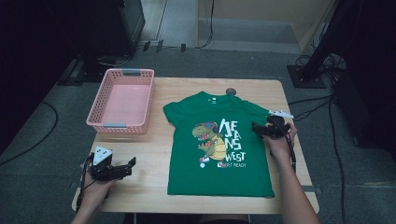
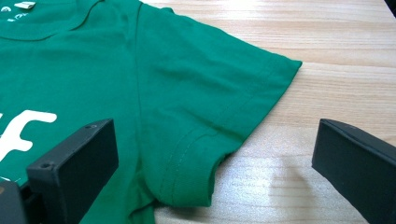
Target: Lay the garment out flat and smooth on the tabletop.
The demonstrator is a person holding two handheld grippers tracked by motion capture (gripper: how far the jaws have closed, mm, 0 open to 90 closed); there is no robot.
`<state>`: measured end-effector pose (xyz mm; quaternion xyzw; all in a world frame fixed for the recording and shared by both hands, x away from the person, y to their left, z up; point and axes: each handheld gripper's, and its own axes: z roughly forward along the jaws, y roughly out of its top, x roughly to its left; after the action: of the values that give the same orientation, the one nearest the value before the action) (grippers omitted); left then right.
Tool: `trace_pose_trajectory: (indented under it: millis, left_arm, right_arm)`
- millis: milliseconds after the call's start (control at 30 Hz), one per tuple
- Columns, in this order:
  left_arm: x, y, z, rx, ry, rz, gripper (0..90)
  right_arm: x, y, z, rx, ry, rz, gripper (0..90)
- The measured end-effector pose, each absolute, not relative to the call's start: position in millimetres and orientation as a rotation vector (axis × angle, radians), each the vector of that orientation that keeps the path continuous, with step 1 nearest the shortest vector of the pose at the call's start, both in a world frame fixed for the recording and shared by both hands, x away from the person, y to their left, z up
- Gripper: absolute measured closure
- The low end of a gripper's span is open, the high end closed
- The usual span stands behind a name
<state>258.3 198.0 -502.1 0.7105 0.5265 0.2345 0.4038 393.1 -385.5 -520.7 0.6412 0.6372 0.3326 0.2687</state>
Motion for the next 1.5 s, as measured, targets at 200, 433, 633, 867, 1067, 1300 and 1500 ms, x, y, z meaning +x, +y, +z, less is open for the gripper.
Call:
trace_pose_trajectory:
  millis: [200, 433, 633, 867, 1067, 1300, 1500]
  left_arm:
    - [250, 217, -511, 1.776, 1.413, 0.674, 0.7]
    - [243, 239, -519, 1.771, 1.490, 0.767, 0.8]
    - [244, 248, -522, 1.818, 1.566, 0.772, 0.8]
    - [246, 250, -524, 1.851, 1.603, 0.715, 0.9]
    - [248, 248, -525, 1.840, 1.613, 0.689, 0.8]
    - [251, 245, -525, 1.835, 1.620, 0.691, 0.8]
    - [251, 245, -525, 1.835, 1.620, 0.691, 0.8]
  right_arm:
    - [393, -385, -520, 1.734, 1.713, 0.902, 0.4]
    - [392, -386, -519, 1.733, 1.711, 0.906, 0.3]
    - [387, -386, -516, 1.725, 1.714, 0.925, 0.3]
    - [379, -389, -511, 1.707, 1.710, 0.932, 0.3]
    - [368, -393, -502, 1.683, 1.701, 0.954, 0.4]
    - [348, -396, -493, 1.662, 1.704, 1.000, 0.4]
    - [333, -401, -488, 1.657, 1.703, 1.022, 0.4]
